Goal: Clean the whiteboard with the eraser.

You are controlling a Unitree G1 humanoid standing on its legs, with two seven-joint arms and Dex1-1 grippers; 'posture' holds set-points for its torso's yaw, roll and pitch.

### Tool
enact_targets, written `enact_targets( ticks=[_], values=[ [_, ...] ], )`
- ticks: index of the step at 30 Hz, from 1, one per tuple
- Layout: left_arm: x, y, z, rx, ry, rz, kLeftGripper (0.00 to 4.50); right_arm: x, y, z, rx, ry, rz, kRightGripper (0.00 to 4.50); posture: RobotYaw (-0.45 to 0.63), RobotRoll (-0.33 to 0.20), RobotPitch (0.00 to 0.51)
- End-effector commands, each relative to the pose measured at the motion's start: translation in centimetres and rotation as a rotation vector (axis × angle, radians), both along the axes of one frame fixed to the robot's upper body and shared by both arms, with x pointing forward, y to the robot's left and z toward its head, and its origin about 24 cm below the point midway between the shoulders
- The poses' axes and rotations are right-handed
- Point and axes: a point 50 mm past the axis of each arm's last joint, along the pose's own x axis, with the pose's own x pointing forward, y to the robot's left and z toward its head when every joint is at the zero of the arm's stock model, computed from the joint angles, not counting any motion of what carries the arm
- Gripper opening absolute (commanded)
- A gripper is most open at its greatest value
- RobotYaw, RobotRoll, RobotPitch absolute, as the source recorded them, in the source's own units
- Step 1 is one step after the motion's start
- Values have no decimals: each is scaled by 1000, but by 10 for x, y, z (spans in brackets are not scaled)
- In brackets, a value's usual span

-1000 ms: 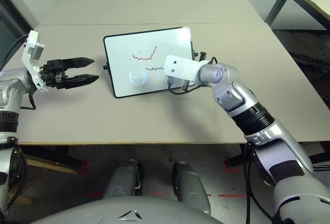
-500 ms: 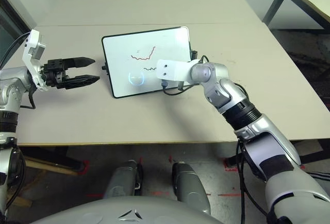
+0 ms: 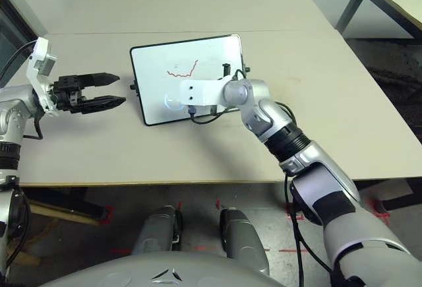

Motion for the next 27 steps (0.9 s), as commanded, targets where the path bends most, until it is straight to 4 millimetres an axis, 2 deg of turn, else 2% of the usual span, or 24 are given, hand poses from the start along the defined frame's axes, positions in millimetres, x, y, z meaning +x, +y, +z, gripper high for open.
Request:
enact_targets(
  ticks=[1, 5, 21, 24, 27],
  values=[
    [-2, 2, -1, 9, 9, 8, 4500, 1, 5, -2, -24, 4, 17, 297, 294, 0, 67],
    [-1, 1, -1, 7, 11, 5, 4500, 2, 1, -1, -25, 6, 2, 297, 294, 0, 67],
    [10, -10, -9, -4, -9, 0, 4500, -8, -60, -8, -69, 55, -138, 297, 294, 0, 67],
    [10, -10, -10, -5, -10, 1, 4500, -8, -64, -8, -78, 55, -147, 297, 294, 0, 67],
    [10, -9, -10, -8, -12, 3, 4500, -9, -60, -7, -79, 50, -133, 297, 294, 0, 67]
  ],
)
